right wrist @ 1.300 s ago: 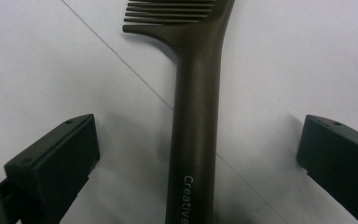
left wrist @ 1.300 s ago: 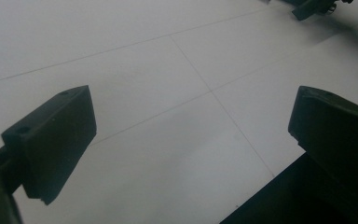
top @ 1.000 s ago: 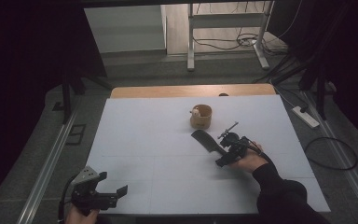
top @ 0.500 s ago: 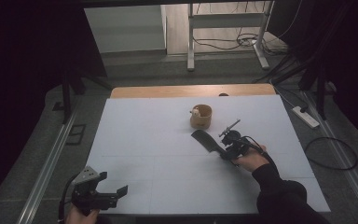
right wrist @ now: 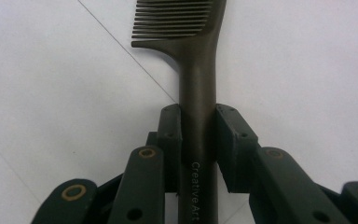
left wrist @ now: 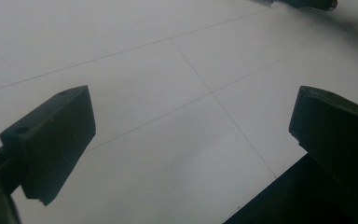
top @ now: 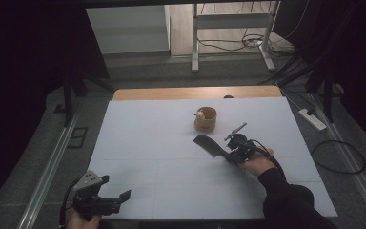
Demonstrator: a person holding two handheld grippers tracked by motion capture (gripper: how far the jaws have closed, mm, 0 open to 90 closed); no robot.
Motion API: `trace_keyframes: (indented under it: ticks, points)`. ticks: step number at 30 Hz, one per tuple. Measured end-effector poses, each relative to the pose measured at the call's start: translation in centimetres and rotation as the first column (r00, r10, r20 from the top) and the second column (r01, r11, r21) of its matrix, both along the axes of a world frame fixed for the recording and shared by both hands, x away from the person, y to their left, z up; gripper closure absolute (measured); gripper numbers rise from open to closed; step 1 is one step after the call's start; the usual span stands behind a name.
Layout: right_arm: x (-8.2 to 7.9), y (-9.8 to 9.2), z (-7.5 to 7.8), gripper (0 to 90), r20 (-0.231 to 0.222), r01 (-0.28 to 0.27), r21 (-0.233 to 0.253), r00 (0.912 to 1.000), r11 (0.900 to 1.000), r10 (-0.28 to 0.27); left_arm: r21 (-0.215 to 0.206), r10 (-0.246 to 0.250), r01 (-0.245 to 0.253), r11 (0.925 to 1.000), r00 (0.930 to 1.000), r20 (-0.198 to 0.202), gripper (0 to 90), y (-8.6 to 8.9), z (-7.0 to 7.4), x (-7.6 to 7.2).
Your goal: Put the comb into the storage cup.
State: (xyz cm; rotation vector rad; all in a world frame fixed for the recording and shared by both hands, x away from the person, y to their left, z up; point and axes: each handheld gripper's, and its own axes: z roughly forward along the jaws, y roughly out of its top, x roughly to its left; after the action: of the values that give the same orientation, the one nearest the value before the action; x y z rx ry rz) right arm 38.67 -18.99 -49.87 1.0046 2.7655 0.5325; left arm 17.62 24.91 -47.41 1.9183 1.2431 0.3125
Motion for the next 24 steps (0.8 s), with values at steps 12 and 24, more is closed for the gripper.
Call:
trace_keyframes:
  ticks: [12, 24]
  points:
    - [-1.0, -0.4, 0.7, 72.3, 0.032, -0.045, 0.053, 0.9986, 0.998, 0.043, -0.021, -0.019, 0.02, 0.9996, 0.999, 0.04, 0.0, -0.3, 0.4, -0.2]
    - [-2.4, -1.3, 2.1, 72.3, 0.087, -0.066, 0.115, 0.9946, 0.991, 0.056, -0.01, -0.055, 0.056, 0.9984, 0.9955, 0.077, 0.0, -0.9, 0.9, 0.4]
